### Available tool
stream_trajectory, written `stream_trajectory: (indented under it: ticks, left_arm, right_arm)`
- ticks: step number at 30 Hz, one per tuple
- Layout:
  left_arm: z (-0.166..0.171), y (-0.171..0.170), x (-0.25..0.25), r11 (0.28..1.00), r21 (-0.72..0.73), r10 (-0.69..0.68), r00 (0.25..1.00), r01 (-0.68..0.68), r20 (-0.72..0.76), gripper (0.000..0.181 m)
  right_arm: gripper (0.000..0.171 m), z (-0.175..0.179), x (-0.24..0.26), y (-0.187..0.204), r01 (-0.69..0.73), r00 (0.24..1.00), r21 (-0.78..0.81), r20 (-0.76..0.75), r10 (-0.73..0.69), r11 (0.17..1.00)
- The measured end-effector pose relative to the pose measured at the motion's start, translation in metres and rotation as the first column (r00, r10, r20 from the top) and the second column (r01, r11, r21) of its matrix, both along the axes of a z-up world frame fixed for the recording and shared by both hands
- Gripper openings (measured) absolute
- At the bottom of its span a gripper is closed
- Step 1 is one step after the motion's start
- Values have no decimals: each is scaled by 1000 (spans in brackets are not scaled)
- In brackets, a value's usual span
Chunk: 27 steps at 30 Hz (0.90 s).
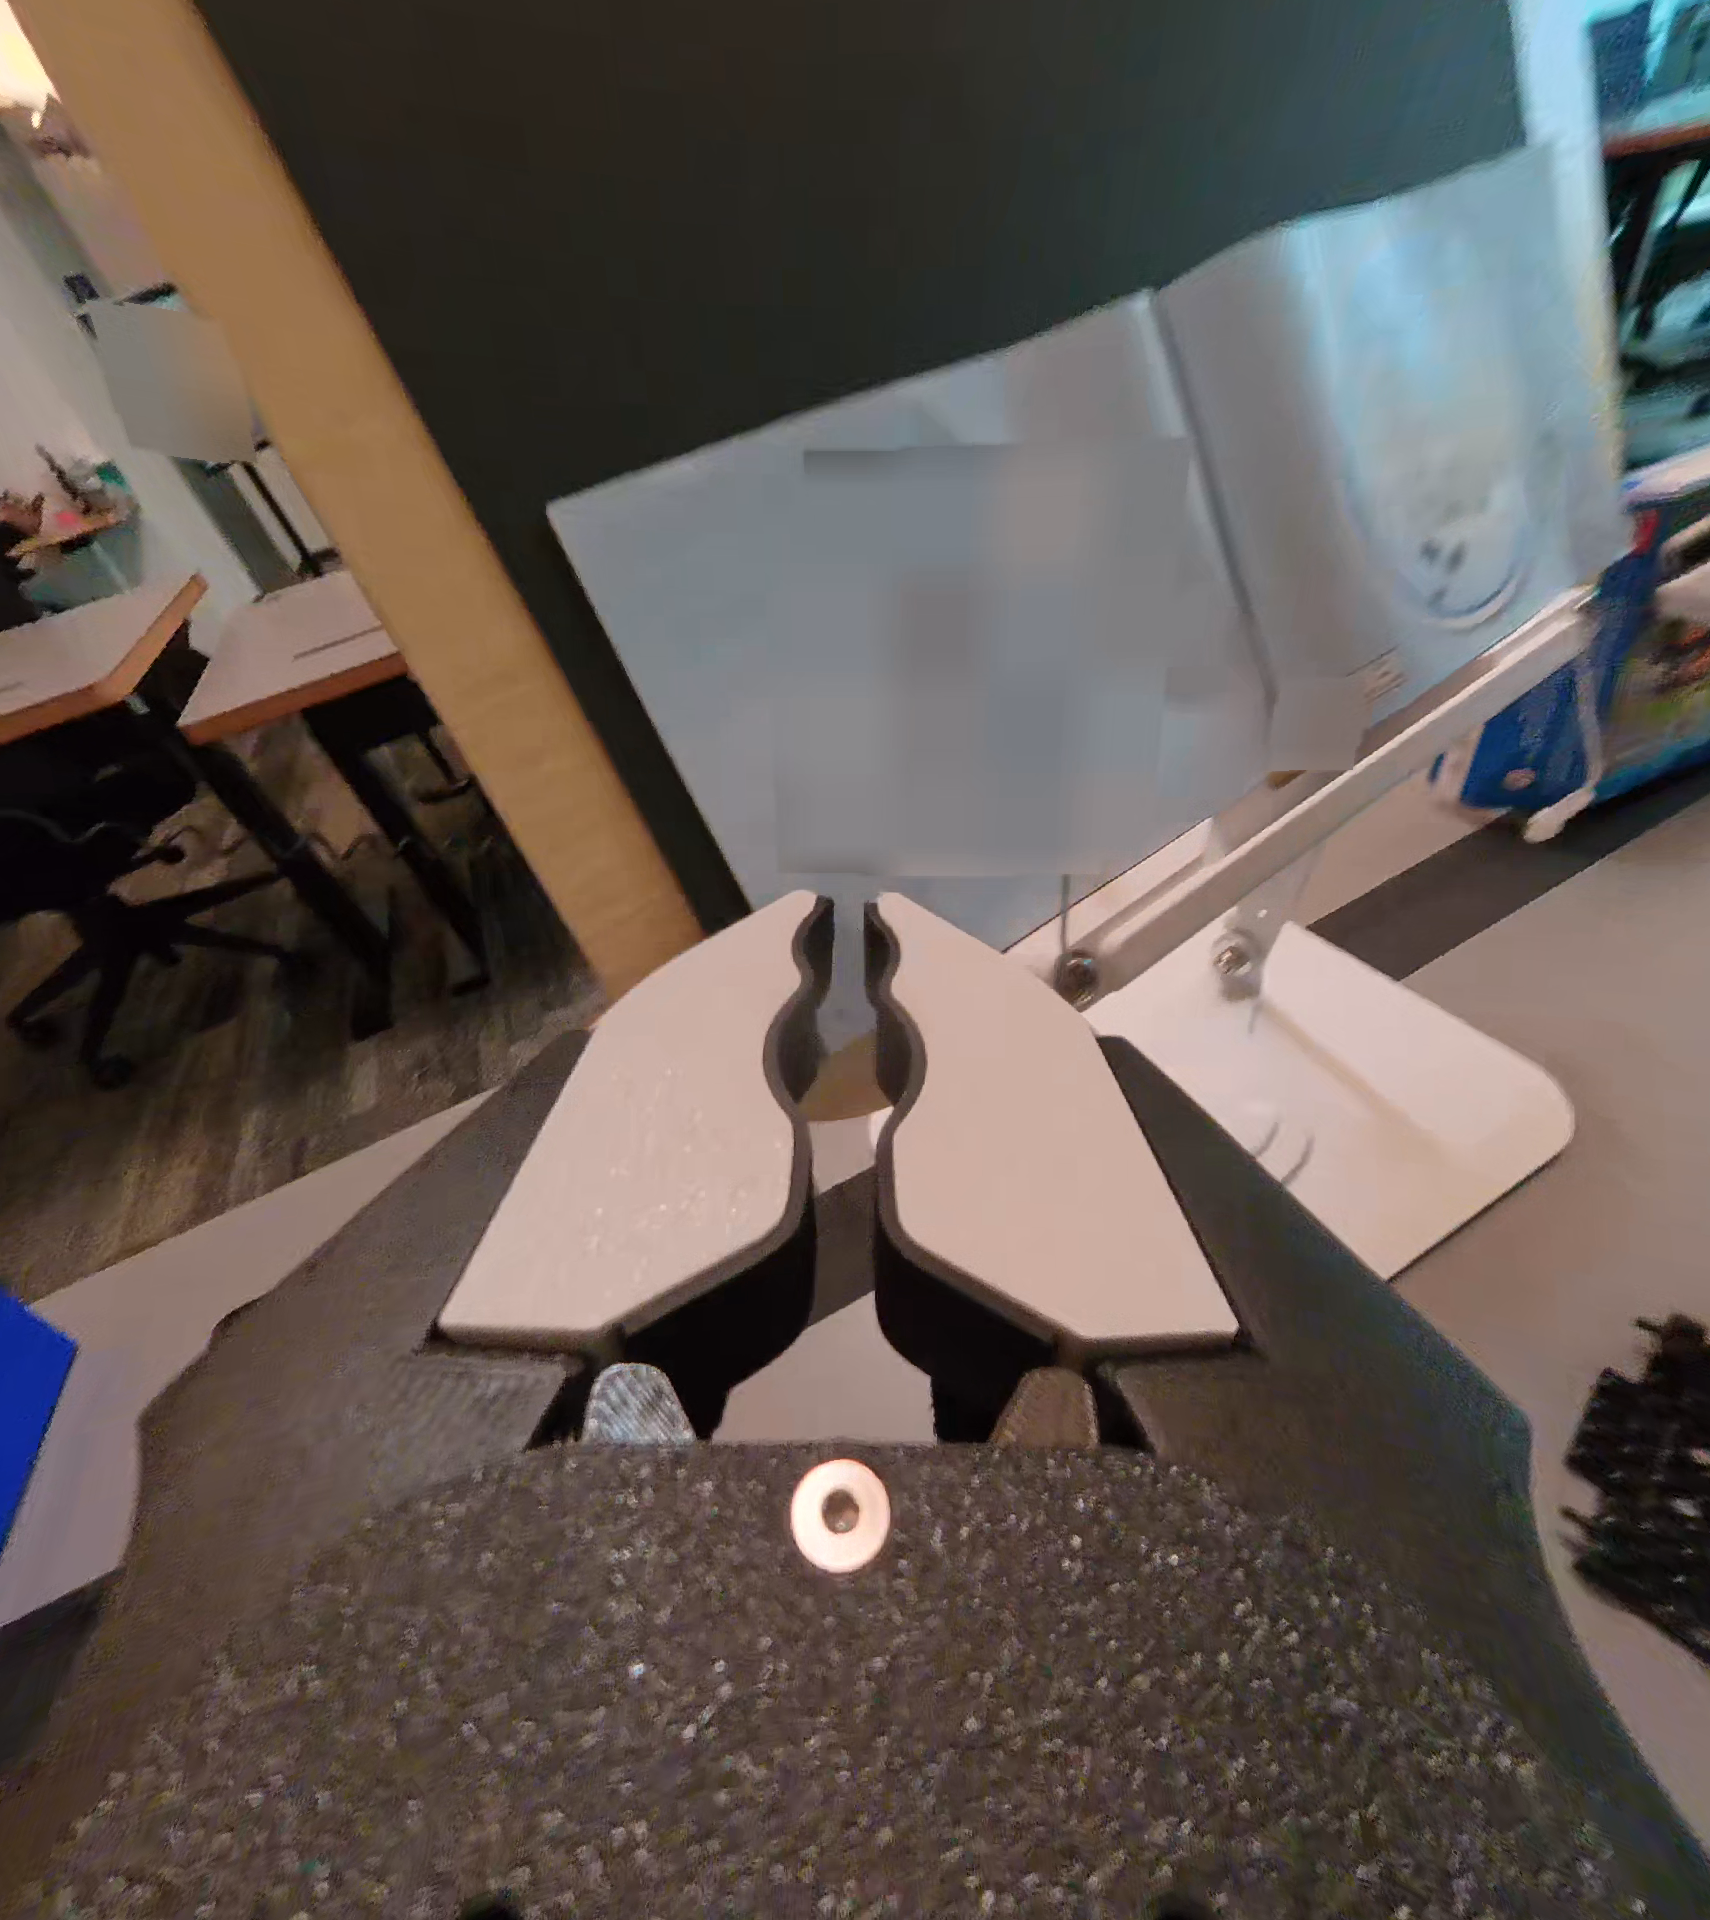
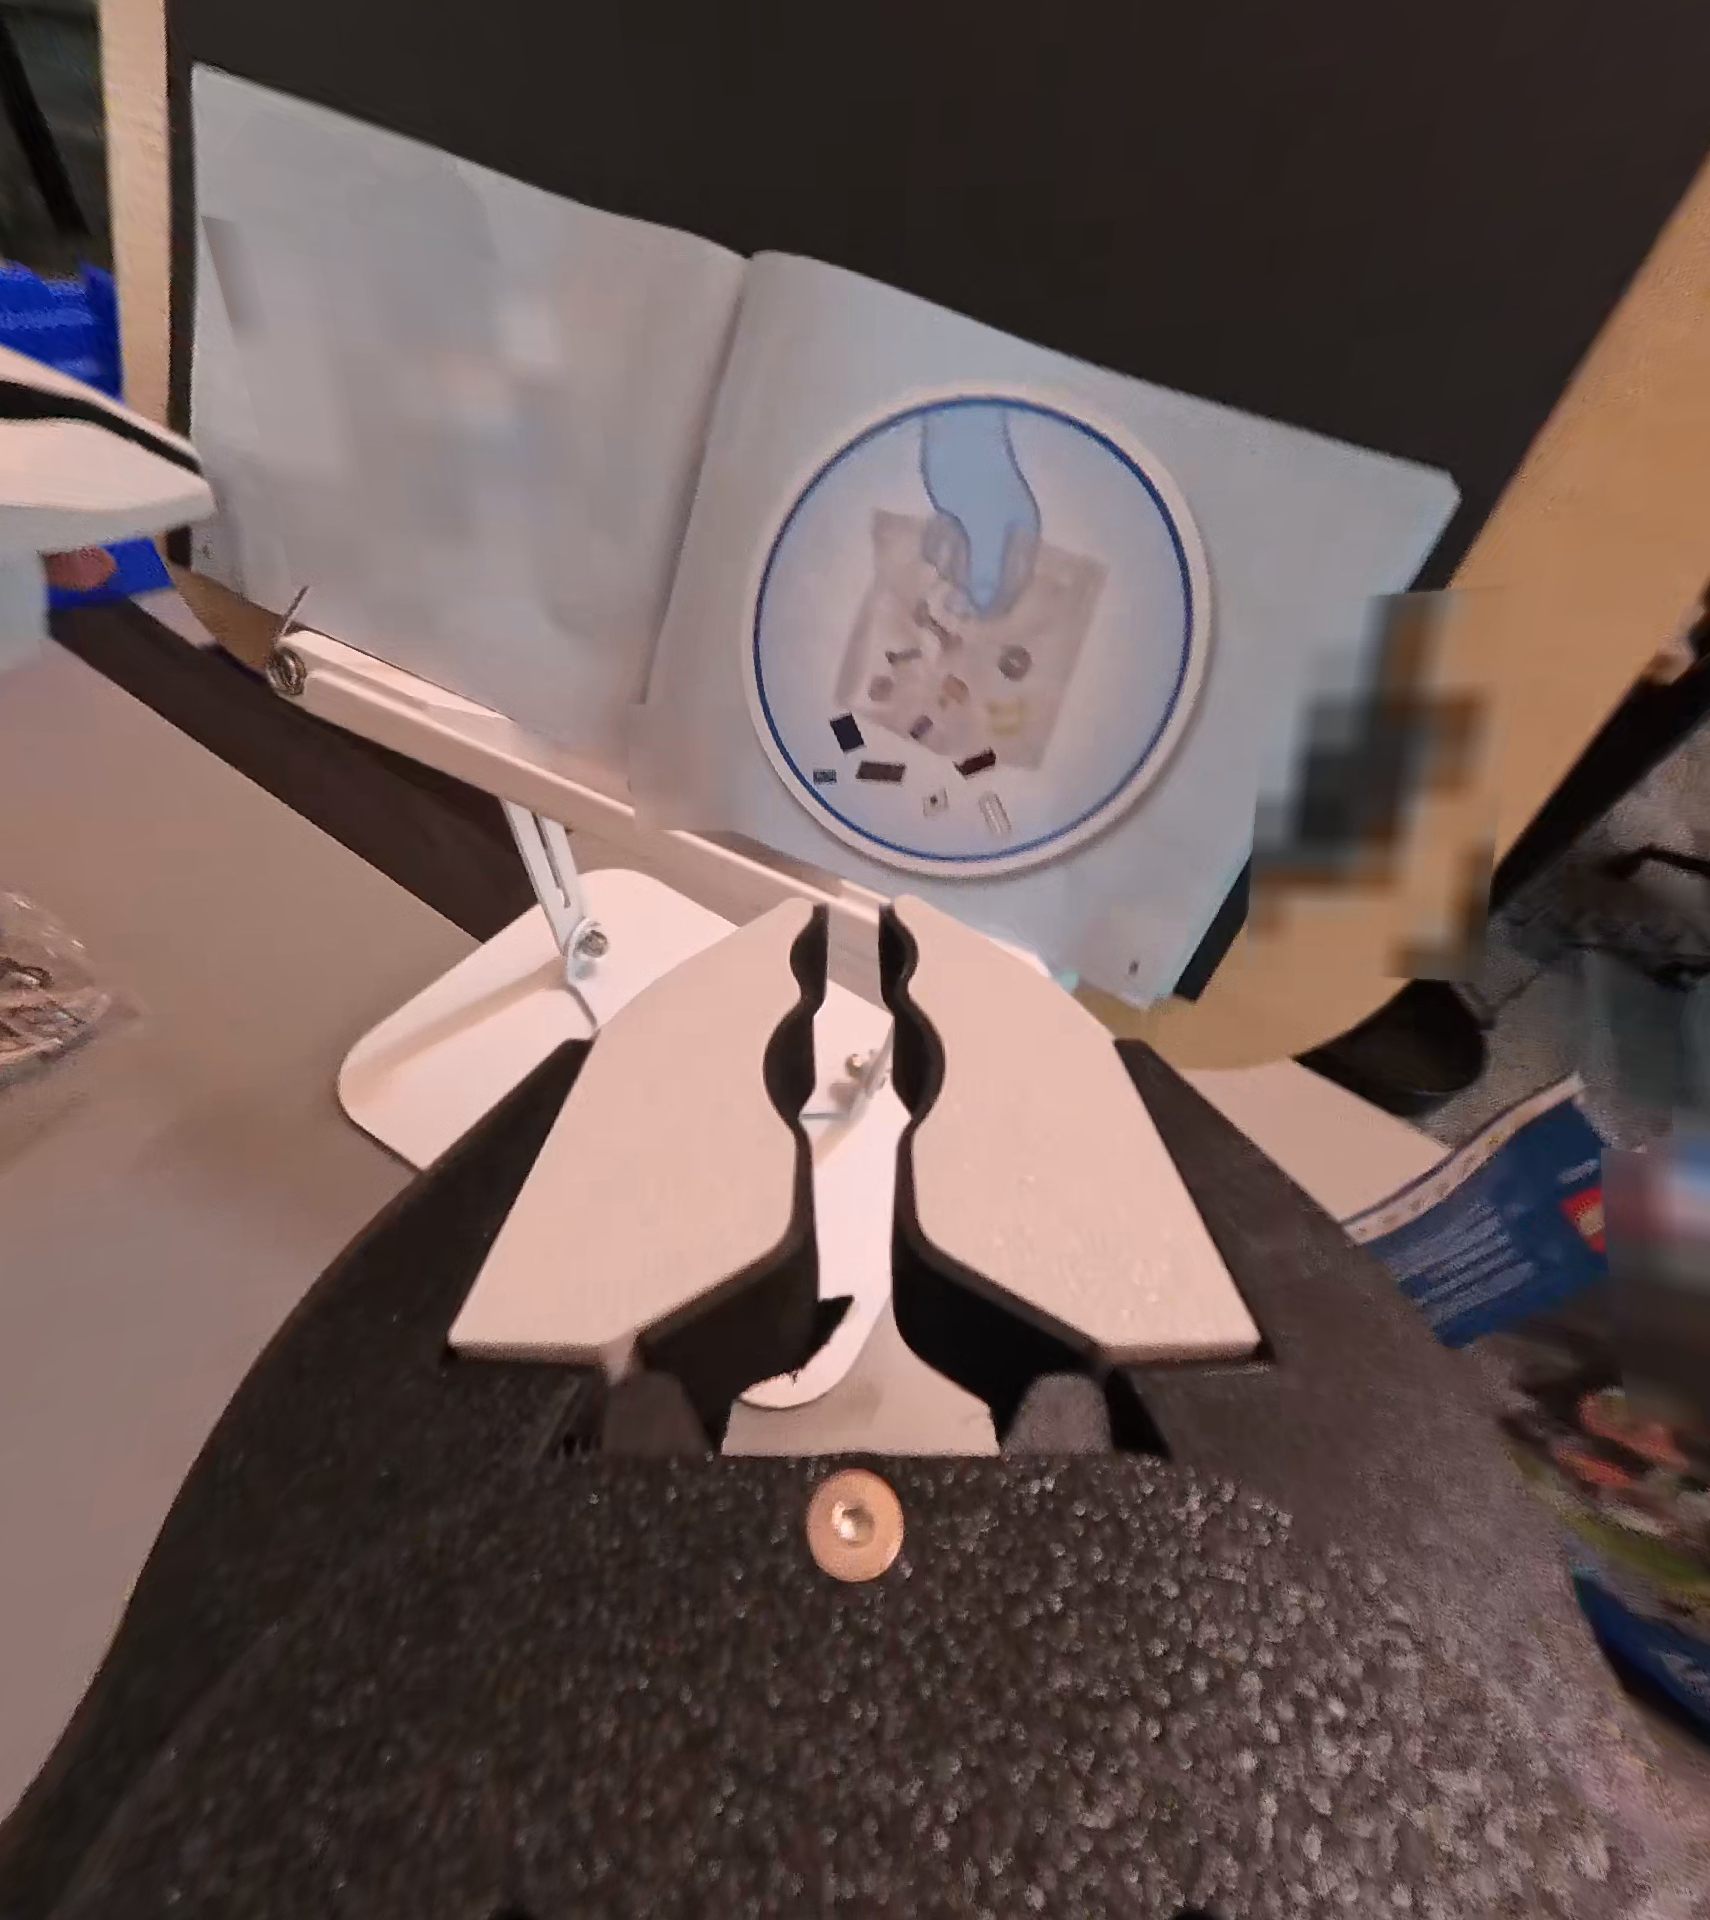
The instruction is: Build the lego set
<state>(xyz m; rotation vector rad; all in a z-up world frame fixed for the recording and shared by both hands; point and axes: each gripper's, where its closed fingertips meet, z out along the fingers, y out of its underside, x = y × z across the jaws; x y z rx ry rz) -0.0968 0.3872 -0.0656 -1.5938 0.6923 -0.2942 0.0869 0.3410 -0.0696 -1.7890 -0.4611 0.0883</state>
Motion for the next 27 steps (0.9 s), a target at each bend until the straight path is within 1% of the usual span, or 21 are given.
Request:
stream_trajectory:
  ticks: [2,6,9,11,15,19,20,21,24,27]
  left_arm:
    - [-3,8,-3,1000,18,26,999,-26,-25,0]
    - [-2,13,-2,998,51,50,995,-46,-84,0]
    - [-3,17,-2,997,54,58,994,-53,-89,0]
    - [-3,21,-2,997,58,60,994,-55,-89,0]
    - [-4,29,-1,995,71,71,994,-65,-82,0]
    - [-3,31,-1,996,53,76,995,-73,-61,0]
    - [-1,29,-3,995,53,91,994,-88,-55,2]
    - [2,24,-4,994,61,99,994,-96,-48,7]
    - [18,-3,0,993,92,67,995,-74,78,4]
    - [22,-28,8,996,86,26,986,-40,163,3]
  right_arm:
    - [9,-6,5,-5,-2,998,-8,-70,2,1000]
    - [9,-12,11,-13,-4,990,11,-139,6,1000]
    - [9,-12,13,-20,1,982,34,-190,6,999]
    - [9,-10,13,-22,-4,982,48,-186,13,999]
    - [9,-6,15,-27,5,991,75,-130,5,997]
    - [9,-5,18,-28,7,993,83,-116,3,996]
    - [9,-5,19,-28,9,993,85,-120,2,996]
    - [9,-5,20,-27,11,992,87,-123,-1,996]
    - [9,-4,27,-26,34,991,99,-130,-21,994]
    - [9,0,33,-27,62,989,129,-139,-43,990]
